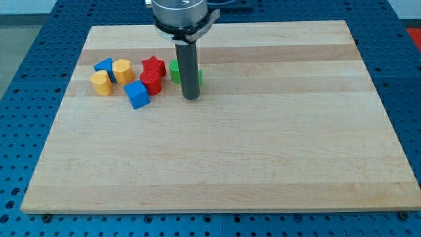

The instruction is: Push green star towards top center

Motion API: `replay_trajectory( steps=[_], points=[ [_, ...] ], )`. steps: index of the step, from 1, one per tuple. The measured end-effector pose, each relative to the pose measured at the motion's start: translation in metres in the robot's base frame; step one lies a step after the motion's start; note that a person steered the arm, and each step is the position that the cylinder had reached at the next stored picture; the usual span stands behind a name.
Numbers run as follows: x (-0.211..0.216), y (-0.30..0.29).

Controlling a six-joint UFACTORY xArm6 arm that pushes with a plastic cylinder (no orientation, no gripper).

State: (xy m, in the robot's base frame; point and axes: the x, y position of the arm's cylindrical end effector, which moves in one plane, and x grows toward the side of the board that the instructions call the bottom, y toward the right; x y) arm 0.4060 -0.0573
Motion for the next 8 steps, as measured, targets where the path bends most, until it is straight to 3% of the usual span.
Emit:
replay_trajectory(
  steps=[2, 4, 7, 8],
  points=[
    [-0.022, -0.037],
    [-0.051, -0.033],
    [-0.061, 0.061],
    [-0.064, 0.044]
  ],
)
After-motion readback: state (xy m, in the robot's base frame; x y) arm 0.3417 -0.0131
